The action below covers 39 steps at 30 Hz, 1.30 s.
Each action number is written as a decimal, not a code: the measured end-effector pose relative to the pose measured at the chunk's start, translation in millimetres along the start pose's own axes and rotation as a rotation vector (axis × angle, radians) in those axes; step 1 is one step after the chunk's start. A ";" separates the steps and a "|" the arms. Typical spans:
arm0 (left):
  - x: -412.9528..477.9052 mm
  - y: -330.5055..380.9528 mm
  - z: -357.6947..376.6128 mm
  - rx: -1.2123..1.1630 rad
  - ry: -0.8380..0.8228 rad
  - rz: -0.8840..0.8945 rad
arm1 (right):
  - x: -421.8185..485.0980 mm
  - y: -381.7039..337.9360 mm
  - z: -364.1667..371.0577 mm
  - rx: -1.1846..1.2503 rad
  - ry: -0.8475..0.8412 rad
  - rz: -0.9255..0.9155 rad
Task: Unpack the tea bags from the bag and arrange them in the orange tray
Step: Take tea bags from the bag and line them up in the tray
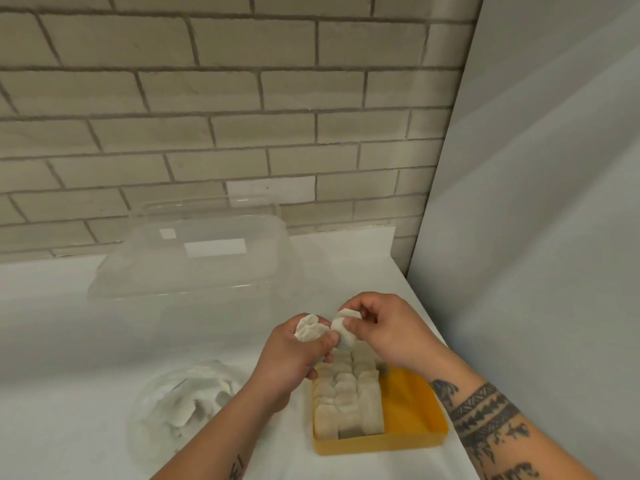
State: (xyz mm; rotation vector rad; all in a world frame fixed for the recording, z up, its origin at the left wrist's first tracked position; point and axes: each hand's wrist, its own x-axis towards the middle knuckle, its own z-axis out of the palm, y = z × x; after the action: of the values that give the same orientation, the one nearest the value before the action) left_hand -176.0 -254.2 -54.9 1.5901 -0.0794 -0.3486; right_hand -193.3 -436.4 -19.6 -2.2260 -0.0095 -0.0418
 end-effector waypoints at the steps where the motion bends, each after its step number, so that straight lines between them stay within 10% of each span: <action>1: 1.5 -0.1 5.1 0.007 0.001 0.005 | 0.9 2.6 -5.1 -0.027 -0.025 -0.012; 15: 25.5 -57.5 7.7 0.301 0.375 -0.055 | 11.2 84.6 -41.4 -0.419 -0.224 0.107; 39: 34.1 -90.5 1.9 0.411 0.348 -0.137 | -0.4 118.2 4.8 -0.855 -0.038 -0.020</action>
State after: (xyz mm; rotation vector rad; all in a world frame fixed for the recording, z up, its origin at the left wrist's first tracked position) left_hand -158.9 -259.9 -150.0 2.0484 0.2415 -0.1612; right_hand -191.0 -504.7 -116.2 -3.0814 -0.0419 -0.0140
